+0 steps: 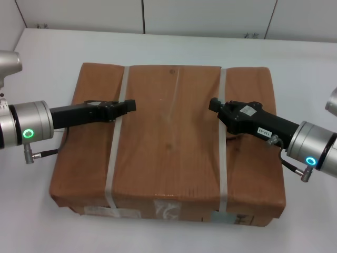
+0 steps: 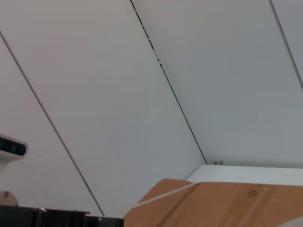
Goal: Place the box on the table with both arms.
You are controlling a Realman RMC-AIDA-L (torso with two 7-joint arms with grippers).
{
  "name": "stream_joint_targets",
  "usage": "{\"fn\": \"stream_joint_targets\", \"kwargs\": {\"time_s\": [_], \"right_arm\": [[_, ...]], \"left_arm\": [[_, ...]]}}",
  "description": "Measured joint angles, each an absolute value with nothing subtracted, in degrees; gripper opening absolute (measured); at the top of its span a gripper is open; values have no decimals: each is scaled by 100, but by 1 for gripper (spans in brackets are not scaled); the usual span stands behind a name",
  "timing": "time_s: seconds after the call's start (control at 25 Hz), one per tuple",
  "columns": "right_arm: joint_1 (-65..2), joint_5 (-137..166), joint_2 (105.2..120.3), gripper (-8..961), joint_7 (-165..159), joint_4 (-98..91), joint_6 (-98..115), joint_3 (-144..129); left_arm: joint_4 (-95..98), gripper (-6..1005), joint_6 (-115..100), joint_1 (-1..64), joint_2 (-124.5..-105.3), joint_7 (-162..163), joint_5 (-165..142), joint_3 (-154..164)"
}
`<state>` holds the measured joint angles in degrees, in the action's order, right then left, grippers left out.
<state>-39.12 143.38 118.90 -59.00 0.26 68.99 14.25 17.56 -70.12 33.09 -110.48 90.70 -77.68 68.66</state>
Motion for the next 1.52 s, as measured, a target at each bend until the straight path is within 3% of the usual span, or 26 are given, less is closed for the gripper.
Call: {"fn": "stream_joint_targets", "kwargs": {"time_s": [1.12, 1.52], "right_arm": [[-3971, 14282, 11897, 39, -5897, -15, 6866, 1422], [-4230, 14357, 11910, 67, -5945, 107, 5964, 1333]], "left_arm": [[1754, 32, -6883, 3306, -11068, 8941, -7800, 6865], [1714, 31, -6022, 3372, -11242, 8769, -7946, 7016]]}}
